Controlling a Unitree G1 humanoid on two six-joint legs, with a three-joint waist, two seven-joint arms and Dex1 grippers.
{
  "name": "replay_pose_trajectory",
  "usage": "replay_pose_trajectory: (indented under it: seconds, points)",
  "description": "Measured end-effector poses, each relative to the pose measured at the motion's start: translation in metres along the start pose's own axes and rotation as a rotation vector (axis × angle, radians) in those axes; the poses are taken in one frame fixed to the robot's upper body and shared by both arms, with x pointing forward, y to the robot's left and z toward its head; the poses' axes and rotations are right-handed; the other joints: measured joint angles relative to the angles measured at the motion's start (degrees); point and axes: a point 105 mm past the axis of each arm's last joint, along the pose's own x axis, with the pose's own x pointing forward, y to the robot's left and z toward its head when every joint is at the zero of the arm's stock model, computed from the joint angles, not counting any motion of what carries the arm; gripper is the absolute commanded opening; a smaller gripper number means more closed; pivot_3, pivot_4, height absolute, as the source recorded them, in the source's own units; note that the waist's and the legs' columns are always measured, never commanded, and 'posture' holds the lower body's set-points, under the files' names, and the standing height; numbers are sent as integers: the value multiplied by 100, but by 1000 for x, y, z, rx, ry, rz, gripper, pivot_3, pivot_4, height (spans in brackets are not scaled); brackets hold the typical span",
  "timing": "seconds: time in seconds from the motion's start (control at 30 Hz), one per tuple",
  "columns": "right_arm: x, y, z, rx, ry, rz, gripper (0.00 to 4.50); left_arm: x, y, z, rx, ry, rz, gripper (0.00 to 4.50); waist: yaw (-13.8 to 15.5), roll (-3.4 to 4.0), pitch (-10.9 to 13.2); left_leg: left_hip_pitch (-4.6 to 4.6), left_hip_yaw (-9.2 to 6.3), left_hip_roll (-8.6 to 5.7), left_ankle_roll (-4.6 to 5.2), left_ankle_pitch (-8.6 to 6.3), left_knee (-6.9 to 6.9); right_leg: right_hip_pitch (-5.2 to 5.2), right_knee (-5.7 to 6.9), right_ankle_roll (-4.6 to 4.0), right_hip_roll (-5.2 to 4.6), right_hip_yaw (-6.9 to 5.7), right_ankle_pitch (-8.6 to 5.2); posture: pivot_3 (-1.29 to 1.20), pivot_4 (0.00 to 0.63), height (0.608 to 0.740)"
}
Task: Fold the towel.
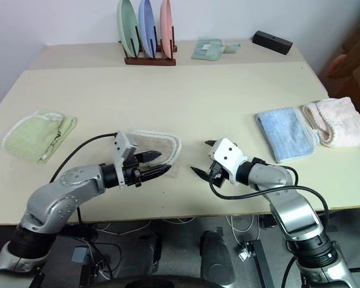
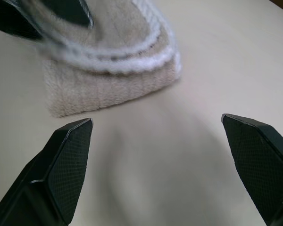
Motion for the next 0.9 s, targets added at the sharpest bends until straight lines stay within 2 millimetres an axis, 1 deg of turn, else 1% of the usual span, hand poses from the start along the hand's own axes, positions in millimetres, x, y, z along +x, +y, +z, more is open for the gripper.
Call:
replay_pose_trajectory:
  seconds: [0.03, 0.13, 0.17, 0.2, 0.23, 0.27, 0.33, 0.37, 0.43, 0.47, 0.53, 0.57, 0.63, 0.7, 0.77, 0.87, 0.9]
  points:
    - [0, 0, -1, 3, 2, 0, 4500, -3, 0, 4, -16, -14, -1, 3904, 0, 0, 0, 0, -1, 0, 0, 0, 0, 0, 0, 0, 0, 0, 0, 0, 150, 740]
    - [-1, -2, 0, 44, 3, 12, 4500, -25, 9, 27, -84, -108, 20, 3904, 0, 0, 0, 1, -4, 0, 0, 0, 1, 0, 3, 0, 0, -2, 0, 0, 150, 740]
    - [-1, -4, 2, 59, -4, 7, 4500, -32, 14, 35, -94, -144, 39, 3286, -3, 0, 0, 1, -3, 0, 0, 0, 1, 0, 3, 0, 0, -2, 0, 0, 150, 740]
    - [0, -8, 8, 71, -26, -4, 4500, -41, 22, 43, -101, -184, 81, 3054, -11, 0, 0, 2, -3, 0, 0, 0, 1, 0, 3, 0, 0, -2, 0, 0, 150, 740]
    - [2, -12, 15, 76, -52, -14, 4500, -47, 30, 48, -99, -203, 117, 2626, -20, 0, 0, 4, -3, 0, 0, 0, 1, 0, 7, 0, 0, -2, 1, 0, 150, 740]
    - [5, -17, 26, 83, -90, -23, 4500, -54, 39, 51, -86, -209, 165, 2069, -19, 0, 0, 6, -4, 0, 0, 0, 0, 1, 8, 0, 1, -2, 1, 0, 150, 740]
    - [7, -21, 38, 100, -133, -24, 3936, -59, 51, 52, -60, -198, 223, 1196, -3, 0, 0, 4, -3, -1, 0, 0, 0, 2, 5, 0, 1, -2, 1, 0, 150, 740]
    - [10, -21, 44, 110, -150, -20, 3646, -60, 57, 50, -47, -184, 253, 1188, 9, -1, 0, 3, -4, -1, 0, 0, 1, 2, 4, 1, 1, -3, 0, 0, 150, 740]
    - [20, -18, 58, 122, -194, -2, 2704, -58, 67, 42, -7, -132, 302, 1188, 10, -1, 0, 2, -3, -2, 0, 1, 0, 2, 3, 1, 1, -3, 1, 0, 150, 740]
    - [24, -15, 62, 123, -204, 8, 2141, -55, 68, 39, 17, -114, 302, 1188, 8, -1, 0, 2, -3, -2, 0, 1, 0, 2, 3, 1, 1, -3, 1, 0, 150, 740]
    - [40, -8, 71, 132, -222, 34, 1199, -42, 65, 29, 71, -72, 274, 1188, -4, -1, 0, 3, -2, -2, -1, 1, -3, 0, 4, 1, 1, -3, 1, 0, 150, 740]
    - [45, -3, 73, 134, -222, 50, 1199, -37, 65, 24, 81, -62, 266, 1188, -5, -1, 0, 3, -3, -1, -2, 1, -4, -2, 5, 1, 2, -3, 1, 0, 150, 740]
    - [60, 9, 69, 153, -202, 84, 1199, -28, 66, 14, 77, -55, 260, 1188, -8, -1, 0, 3, -3, -1, -2, 1, -6, -3, 5, 1, 2, -4, 1, 0, 150, 740]
    - [76, 23, 57, 186, -156, 118, 1199, -21, 66, 5, 68, -48, 245, 1188, -15, -1, 0, 2, -2, -1, -2, 2, -5, -5, 6, 3, 2, -2, 2, 0, 150, 740]
    - [85, 29, 45, 190, -108, 130, 1199, -20, 65, -2, 82, -33, 233, 1188, -17, 0, 0, 1, -2, -1, -3, 2, -5, -7, 7, 3, 2, -2, 3, 0, 150, 740]
    - [96, 34, 18, 210, -20, 116, 1199, -22, 67, -28, 84, 24, 243, 1188, -20, 1, 0, 3, -2, -1, -3, 2, -7, -8, 9, 3, 2, -2, 3, 0, 150, 740]
    - [98, 35, 11, 207, -2, 110, 1199, -21, 67, -34, 79, 24, 249, 1188, -19, 1, 0, 3, -2, -1, -3, 2, -7, -8, 8, 3, 2, -2, 3, 0, 150, 740]
